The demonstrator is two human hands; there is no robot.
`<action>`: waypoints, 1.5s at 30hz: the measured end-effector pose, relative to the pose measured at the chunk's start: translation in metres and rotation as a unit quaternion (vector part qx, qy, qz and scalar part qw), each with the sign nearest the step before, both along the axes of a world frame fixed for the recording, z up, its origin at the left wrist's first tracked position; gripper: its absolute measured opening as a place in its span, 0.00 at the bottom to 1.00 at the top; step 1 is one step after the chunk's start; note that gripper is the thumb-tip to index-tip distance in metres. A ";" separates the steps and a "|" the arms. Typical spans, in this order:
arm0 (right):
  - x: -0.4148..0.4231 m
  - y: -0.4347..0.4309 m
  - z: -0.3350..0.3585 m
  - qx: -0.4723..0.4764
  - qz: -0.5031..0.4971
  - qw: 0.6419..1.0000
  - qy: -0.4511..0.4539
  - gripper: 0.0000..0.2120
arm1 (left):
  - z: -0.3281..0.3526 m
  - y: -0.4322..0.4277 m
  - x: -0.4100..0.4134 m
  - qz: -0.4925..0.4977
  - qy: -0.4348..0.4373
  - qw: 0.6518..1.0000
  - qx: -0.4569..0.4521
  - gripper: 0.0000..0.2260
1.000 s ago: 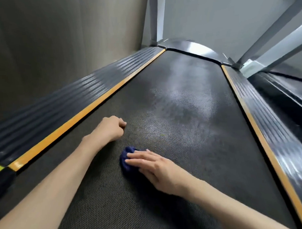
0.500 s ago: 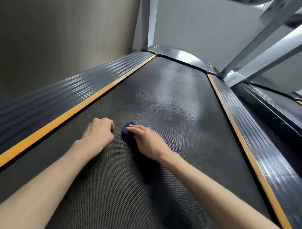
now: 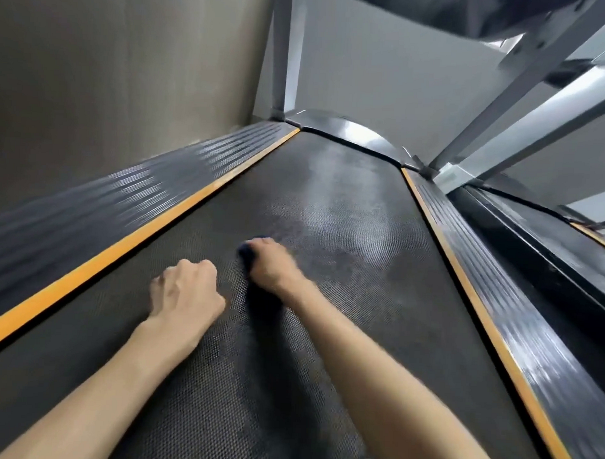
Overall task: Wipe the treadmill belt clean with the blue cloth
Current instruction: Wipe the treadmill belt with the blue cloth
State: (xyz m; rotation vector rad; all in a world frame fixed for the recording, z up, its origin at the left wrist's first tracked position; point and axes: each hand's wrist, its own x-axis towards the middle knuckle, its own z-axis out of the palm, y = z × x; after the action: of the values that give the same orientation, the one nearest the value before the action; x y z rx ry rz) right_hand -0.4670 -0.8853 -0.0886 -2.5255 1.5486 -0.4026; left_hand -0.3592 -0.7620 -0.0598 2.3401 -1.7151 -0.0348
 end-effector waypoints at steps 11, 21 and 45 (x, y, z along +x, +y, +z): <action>-0.183 -0.033 0.004 -0.009 -0.334 0.942 0.002 0.17 | 0.002 0.002 0.004 -0.030 -0.020 0.999 -0.019 0.12; 0.044 -0.001 -0.006 0.000 0.057 0.997 -0.044 0.24 | -0.001 0.017 0.013 -0.059 0.050 0.997 -0.011 0.13; 0.038 -0.053 0.013 0.005 0.016 1.000 0.025 0.20 | -0.009 0.021 0.034 -0.173 0.097 0.977 0.075 0.28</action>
State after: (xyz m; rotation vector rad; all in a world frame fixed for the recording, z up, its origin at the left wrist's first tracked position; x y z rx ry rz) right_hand -0.4285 -0.9384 -0.0757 -2.5688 1.5202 -0.3276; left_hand -0.3252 -0.7408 -0.0688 2.0226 -2.0539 -0.4513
